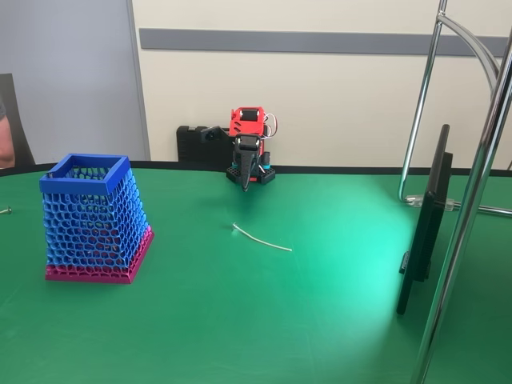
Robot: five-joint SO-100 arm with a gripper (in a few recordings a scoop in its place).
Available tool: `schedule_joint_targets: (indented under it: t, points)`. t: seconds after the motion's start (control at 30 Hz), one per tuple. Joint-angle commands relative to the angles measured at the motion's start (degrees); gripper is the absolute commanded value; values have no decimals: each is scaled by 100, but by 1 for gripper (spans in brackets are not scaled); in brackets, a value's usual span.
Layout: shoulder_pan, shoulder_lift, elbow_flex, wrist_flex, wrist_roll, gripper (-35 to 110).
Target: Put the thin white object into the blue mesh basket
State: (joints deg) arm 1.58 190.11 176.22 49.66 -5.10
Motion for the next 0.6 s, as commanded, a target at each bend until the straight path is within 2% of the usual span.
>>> schedule_joint_targets:
  t: [0.0,0.57]
  points:
    - [-44,44,44,18,-44,1]
    - [-149,-905,-141,-659,70,1]
